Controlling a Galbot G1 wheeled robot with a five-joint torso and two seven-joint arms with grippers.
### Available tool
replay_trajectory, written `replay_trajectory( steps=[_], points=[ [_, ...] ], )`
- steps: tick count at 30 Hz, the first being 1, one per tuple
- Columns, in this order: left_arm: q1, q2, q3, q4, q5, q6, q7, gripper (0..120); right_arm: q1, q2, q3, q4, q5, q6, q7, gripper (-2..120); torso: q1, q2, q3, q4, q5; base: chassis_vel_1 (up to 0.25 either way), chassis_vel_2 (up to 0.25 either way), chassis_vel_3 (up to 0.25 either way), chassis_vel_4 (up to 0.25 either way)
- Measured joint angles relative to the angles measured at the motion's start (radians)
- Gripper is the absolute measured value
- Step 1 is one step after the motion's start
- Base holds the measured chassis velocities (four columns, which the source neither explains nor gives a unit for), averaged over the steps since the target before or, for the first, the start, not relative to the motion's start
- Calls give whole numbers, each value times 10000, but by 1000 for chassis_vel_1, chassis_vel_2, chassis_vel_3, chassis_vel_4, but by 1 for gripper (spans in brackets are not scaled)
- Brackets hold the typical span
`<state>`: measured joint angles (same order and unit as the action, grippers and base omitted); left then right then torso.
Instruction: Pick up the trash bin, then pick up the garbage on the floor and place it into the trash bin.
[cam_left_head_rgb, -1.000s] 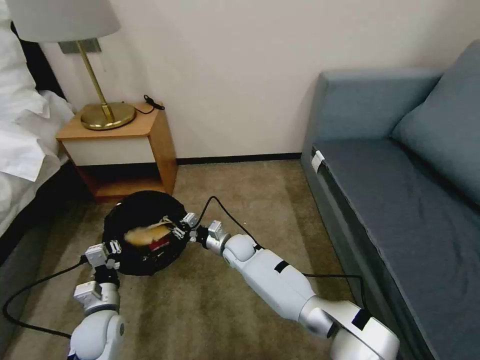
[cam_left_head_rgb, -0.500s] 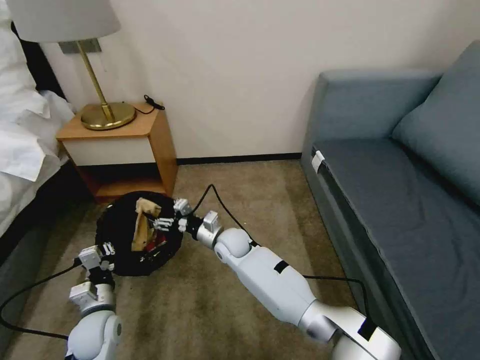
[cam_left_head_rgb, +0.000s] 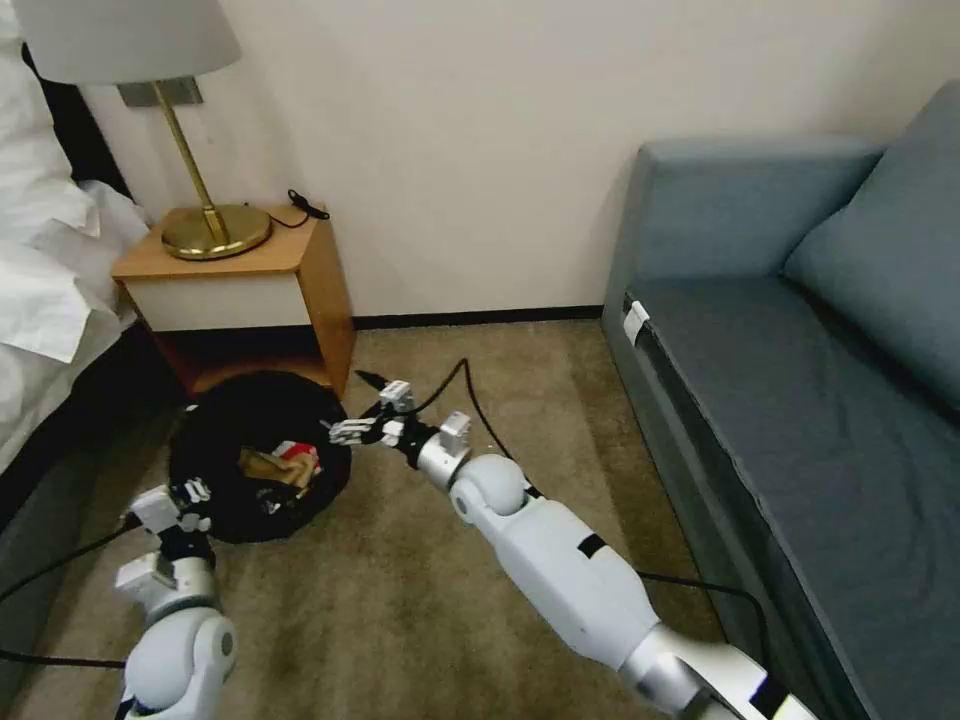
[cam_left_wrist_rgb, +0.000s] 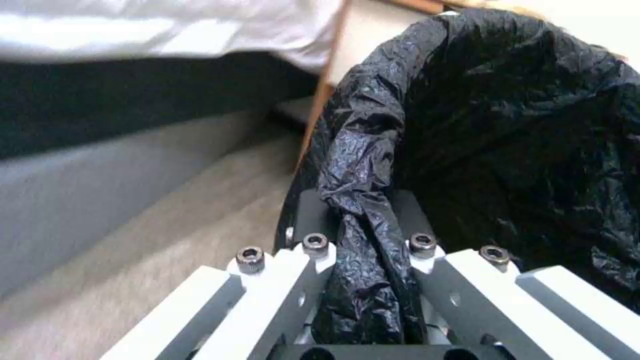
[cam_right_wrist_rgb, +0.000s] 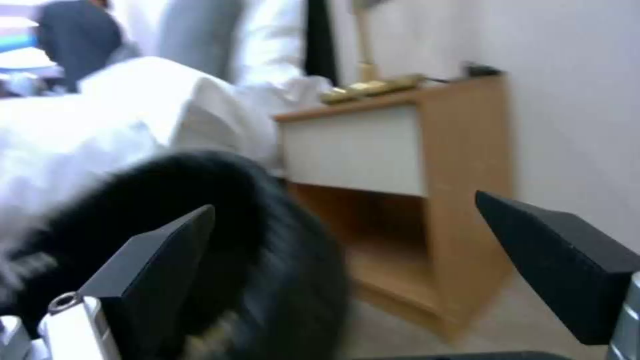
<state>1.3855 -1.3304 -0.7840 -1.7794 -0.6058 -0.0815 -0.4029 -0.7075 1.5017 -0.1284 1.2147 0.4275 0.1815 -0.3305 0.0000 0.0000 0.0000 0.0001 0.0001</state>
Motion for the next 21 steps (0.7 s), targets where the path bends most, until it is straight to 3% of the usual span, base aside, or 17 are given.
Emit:
replay_trajectory(
  steps=[4, 5, 8, 10, 12, 21],
  points=[
    [-347, -3, -5, -288, -1811, 784, -1184, 6, -457, -789, 676, 137, -218, 76, -194, 100, 0, 0, 0, -3, 1, 0, 0, 0, 0],
    [-347, -3, -5, -288, -1811, 784, -1184, 6, -457, -789, 676, 137, -218, 76, -194, 100, 0, 0, 0, -3, 1, 0, 0, 0, 0],
    [-576, -110, 53, -640, -3395, 1411, -2104, 6, -844, -1219, 1134, 343, -288, 80, -344, 100, 0, 0, -1, -3, 2, 0, 0, 0, 0],
    [-602, -128, 57, -672, -3556, 1495, -2215, 6, -898, -1258, 1209, 369, -303, 80, -364, 100, 0, 0, -1, -4, 2, 0, 0, 0, 0],
    [-727, -210, 129, -649, -4020, 1893, -2748, 6, -1151, -1345, 1539, 504, -369, 82, -436, 100, 0, 0, 0, -4, 2, 0, 0, 0, 0],
    [-940, -111, 333, 59, -3857, 2665, -3220, 6, -1987, -1216, 2414, 832, -759, 206, -566, 100, -1, 0, 0, -1, 1, 0, 0, 0, 0]
  ],
)
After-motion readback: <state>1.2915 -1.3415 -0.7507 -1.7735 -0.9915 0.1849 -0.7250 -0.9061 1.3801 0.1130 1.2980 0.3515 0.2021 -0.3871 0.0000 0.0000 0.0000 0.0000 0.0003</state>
